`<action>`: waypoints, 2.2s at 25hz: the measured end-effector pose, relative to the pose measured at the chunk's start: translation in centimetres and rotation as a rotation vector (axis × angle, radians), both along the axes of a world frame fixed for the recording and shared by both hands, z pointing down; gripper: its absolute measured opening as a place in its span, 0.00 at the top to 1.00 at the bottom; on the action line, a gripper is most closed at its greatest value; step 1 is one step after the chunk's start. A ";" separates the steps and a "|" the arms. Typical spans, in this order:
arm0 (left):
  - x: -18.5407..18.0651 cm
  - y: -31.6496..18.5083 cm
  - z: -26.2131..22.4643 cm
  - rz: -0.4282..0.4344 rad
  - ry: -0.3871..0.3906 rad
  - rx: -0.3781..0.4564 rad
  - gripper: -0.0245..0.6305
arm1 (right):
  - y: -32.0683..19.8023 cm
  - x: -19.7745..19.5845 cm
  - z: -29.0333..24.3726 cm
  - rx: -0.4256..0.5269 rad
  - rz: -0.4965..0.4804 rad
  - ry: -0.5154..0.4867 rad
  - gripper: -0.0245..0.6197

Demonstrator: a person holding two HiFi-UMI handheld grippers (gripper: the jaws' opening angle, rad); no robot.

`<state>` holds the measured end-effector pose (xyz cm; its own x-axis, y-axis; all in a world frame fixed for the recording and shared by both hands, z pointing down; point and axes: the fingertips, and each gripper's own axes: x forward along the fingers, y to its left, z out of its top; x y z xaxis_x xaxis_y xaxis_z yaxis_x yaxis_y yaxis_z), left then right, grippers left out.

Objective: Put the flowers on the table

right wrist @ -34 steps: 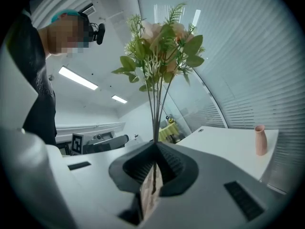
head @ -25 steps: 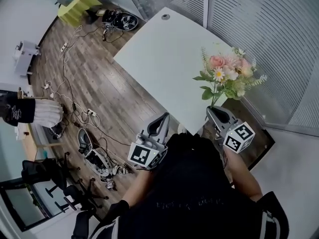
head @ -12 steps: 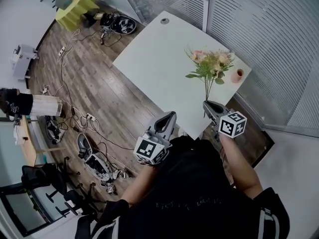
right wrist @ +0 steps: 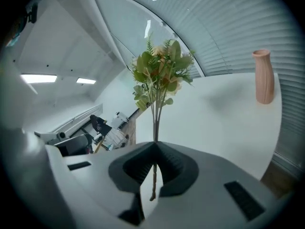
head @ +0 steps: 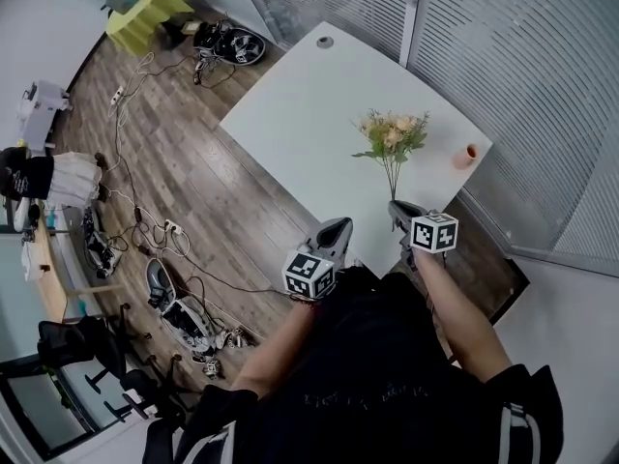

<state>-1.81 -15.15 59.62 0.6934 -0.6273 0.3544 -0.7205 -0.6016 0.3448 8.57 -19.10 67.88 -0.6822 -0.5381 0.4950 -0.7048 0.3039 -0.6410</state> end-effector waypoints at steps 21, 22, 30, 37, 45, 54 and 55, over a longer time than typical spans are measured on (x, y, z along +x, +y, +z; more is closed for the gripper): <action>-0.8 -2.5 8.8 -0.047 -0.050 -0.182 0.93 | -2.5 -1.5 8.1 -0.197 0.041 0.070 0.90; -0.6 -2.5 8.8 -0.042 -0.052 -0.187 0.93 | -2.6 -1.7 8.0 -0.200 0.038 0.072 0.90; -0.6 -2.5 9.7 -0.023 0.002 -0.233 0.93 | -2.5 -2.1 10.3 -0.223 0.006 0.121 0.90; -0.9 -2.4 9.4 -0.016 0.013 -0.236 0.93 | -2.6 -2.6 10.8 -0.196 -0.039 0.190 0.90; -0.4 -2.2 8.9 0.020 0.010 -0.214 0.93 | -2.6 -2.0 10.6 -0.195 -0.026 0.209 0.71; 0.7 -1.4 7.3 0.062 0.033 -0.161 0.93 | -1.6 -1.4 8.3 -0.116 -0.064 0.265 0.90; 0.8 -1.2 7.1 0.066 0.037 -0.156 0.93 | -1.4 -1.4 7.9 -0.094 -0.079 0.271 0.90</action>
<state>-0.99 -16.37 66.72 0.7457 -0.5194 0.4173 -0.6663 -0.5844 0.4633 7.17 -20.51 75.74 -0.5559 -0.4323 0.7100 -0.8309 0.3128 -0.4602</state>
